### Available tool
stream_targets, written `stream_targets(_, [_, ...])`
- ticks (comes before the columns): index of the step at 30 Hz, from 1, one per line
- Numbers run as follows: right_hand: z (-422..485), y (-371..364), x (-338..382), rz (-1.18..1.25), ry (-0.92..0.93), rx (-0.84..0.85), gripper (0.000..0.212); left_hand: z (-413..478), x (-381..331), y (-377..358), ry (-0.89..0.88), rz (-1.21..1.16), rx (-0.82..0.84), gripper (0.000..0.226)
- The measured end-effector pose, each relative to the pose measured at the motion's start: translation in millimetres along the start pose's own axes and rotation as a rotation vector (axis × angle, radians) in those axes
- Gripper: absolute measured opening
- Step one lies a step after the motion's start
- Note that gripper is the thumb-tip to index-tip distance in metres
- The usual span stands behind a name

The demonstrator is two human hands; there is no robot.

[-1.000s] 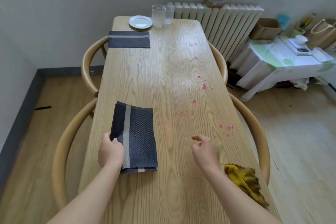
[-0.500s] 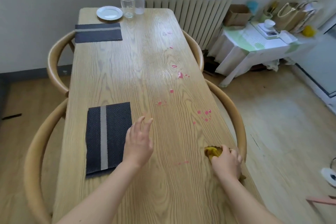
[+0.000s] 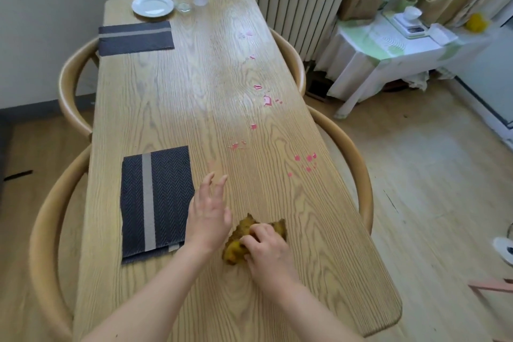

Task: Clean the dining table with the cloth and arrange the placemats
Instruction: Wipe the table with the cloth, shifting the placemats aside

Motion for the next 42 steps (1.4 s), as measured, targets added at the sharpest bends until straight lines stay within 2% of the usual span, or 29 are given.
stream_targets(3, [8.5,11.8,-36.1,-0.093,-0.087,-0.024,0.024,-1.6,10.2,3.2,0.044,-0.008,-0.004,0.065])
stream_targets(7, [12.2,38.8,-95.8,-0.102,-0.402,-0.069,0.033,-6.6,26.2,10.0,0.078,-0.001,-0.033,0.062])
stream_targets(9, [14.4,41.1,-102.0,-0.088,-0.476,-0.046,0.041,-9.2,35.0,12.5,0.102,-0.008,-0.049,0.061])
stream_targets(12, [24.6,29.1,-72.0,-0.058,-0.361,0.014,0.05,-11.4,45.7,14.0,0.139,-0.025,-0.049,0.059])
stream_targets(16, [33.6,-1.1,-1.6,-0.065,-0.018,0.077,0.048,-8.9,49.1,17.7,0.14,-0.061,-0.059,0.056])
stream_targets(18, [46.1,-8.8,12.2,-0.091,0.045,0.075,0.051,-5.2,50.2,20.6,0.13,-0.065,-0.06,0.055])
stream_targets(23, [99.0,7.6,-13.7,-0.136,-0.071,0.032,0.036,10.9,62.4,30.4,0.117,-0.089,-0.086,0.054])
stream_targets(26, [121.0,27.1,-51.0,-0.117,-0.348,-0.002,0.042,23.9,67.3,35.1,0.102,-0.071,-0.08,0.054])
stream_targets(28, [128.2,29.5,-54.7,-0.104,-0.455,-0.037,0.045,33.4,70.9,36.7,0.101,-0.055,-0.064,0.053])
stream_targets(30, [131.8,22.7,-34.5,-0.02,-0.425,-0.074,0.048,42.0,74.5,37.1,0.108,-0.053,-0.058,0.053])
stream_targets(33, [129.9,-2.8,21.9,0.027,-0.135,-0.034,0.053,50.5,79.9,36.5,0.113,-0.065,-0.051,0.053])
stream_targets(35, [123.0,-13.6,44.1,-0.038,0.063,0.016,0.059,52.3,80.6,38.2,0.107,-0.075,-0.061,0.052])
stream_targets(37, [131.8,-16.7,44.4,-0.164,0.177,0.004,0.06,55.3,86.2,41.1,0.12,-0.081,-0.074,0.052])
stream_targets(39, [154.1,-11.2,33.3,-0.251,0.175,0.001,0.057,58.8,92.9,43.8,0.132,-0.08,-0.078,0.051])
stream_targets(42, [196.2,10.2,-11.8,-0.206,-0.068,-0.008,0.046,62.4,97.9,48.2,0.127,-0.092,-0.076,0.051])
Point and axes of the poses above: each hand's wrist, its own z-axis towards the middle knuckle, its own y-axis out of the back of the hand, x = y × z, the point moved 7 cm from there along z, towards the middle knuckle
